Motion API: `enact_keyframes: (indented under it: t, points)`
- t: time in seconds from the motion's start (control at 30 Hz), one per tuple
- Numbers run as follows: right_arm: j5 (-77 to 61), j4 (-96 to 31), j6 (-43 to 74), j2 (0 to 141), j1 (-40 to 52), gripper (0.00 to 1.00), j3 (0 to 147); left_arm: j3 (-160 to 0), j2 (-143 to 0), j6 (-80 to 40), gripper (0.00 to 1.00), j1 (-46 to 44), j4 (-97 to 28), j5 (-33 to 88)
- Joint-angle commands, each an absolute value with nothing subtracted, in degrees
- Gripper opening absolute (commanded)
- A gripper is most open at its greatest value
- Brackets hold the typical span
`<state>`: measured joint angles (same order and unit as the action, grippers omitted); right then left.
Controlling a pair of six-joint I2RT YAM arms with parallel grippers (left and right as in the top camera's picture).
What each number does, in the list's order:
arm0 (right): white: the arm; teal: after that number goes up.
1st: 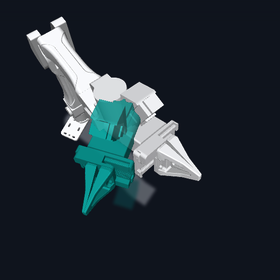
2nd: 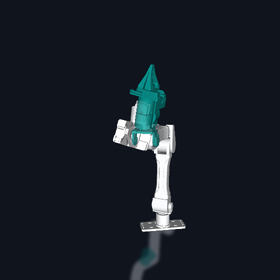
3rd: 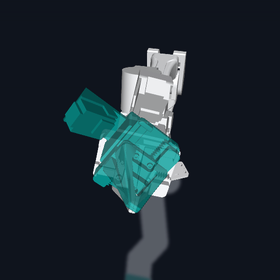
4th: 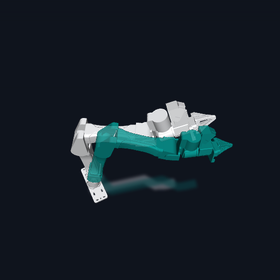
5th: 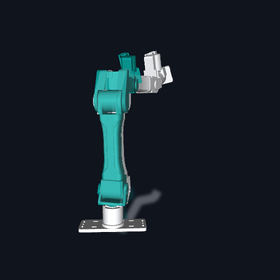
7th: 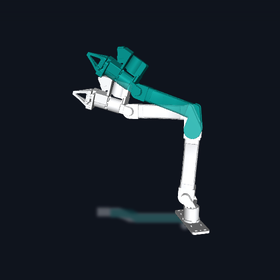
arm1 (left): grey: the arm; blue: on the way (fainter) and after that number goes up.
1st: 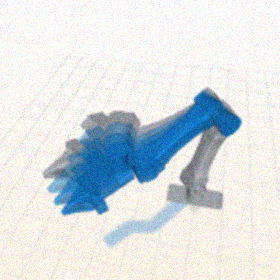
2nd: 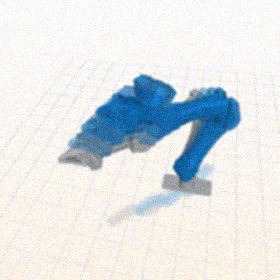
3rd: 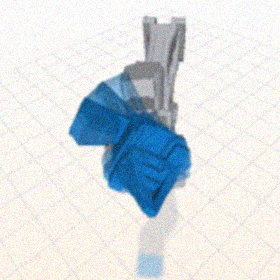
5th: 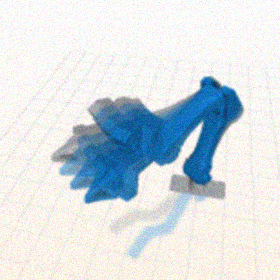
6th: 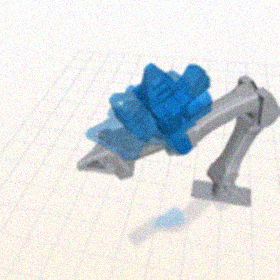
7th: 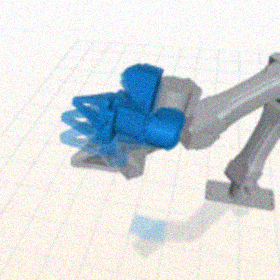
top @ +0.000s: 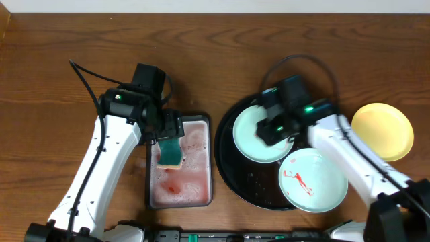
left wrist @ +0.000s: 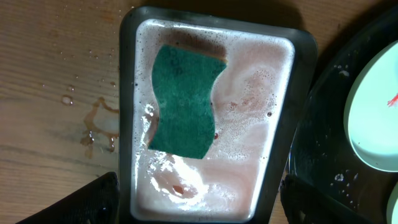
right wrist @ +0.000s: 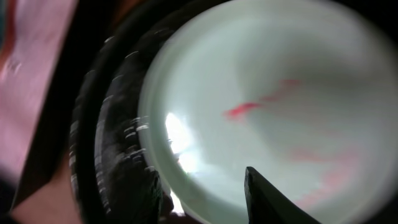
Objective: Clean dirty plates on tray and stack at the side
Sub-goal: 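Grasp the left pale green plate rim with the right gripper, then drag the pale green plate to the back of the black tray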
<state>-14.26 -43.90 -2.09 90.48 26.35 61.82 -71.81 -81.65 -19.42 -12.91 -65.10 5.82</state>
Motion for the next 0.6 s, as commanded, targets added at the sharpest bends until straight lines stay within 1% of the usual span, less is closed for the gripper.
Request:
enact_keyframes:
  t: [0.0,0.03,0.07,0.13,0.17,0.23,0.3,0.4,0.47,0.5,0.57]
  points:
    - [-11.2,-44.1,-4.8,93.3,33.6,0.40,61.8,-71.9,-81.6,-18.9,0.83,-12.8,-65.1,5.3]
    - [-9.8,-43.9,-3.6,94.2,35.3,0.40,61.8,-71.9,-81.6,-18.9,0.83,-12.8,-65.1,5.3]
    - [-9.4,-43.6,-1.5,94.9,36.2,0.37,61.8,-71.9,-81.6,-18.9,0.83,-12.8,-65.1,5.3]
    - [-11.0,-42.6,7.1,96.5,37.5,0.31,61.8,-71.9,-81.6,-18.9,0.83,-12.8,-65.1,5.3]
    - [-11.7,-42.4,9.7,97.0,37.8,0.32,61.8,-71.9,-81.6,-18.9,0.83,-12.8,-65.1,5.3]
    - [-12.2,-41.7,12.3,97.8,38.2,0.37,61.8,-71.9,-81.6,-18.9,0.83,-12.8,-65.1,5.3]
    - [-10.6,-41.0,12.0,98.6,38.5,0.38,61.8,-71.9,-81.6,-18.9,0.83,-12.8,-65.1,5.3]
    - [-6.3,-40.2,5.7,100.4,39.0,0.39,61.8,-71.9,-81.6,-18.9,0.83,-12.8,-65.1,5.3]
    - [-6.0,-39.8,1.2,102.2,39.3,0.38,61.8,-71.9,-81.6,-18.9,0.83,-12.8,-65.1,5.3]
    - [-6.1,-39.6,-0.2,103.2,39.5,0.37,61.8,-71.9,-81.6,-18.9,0.83,-12.8,-65.1,5.3]
    - [-6.0,-39.6,-2.2,105.5,40.2,0.30,61.8,-71.9,-81.6,-18.9,0.83,-12.8,-65.1,5.3]
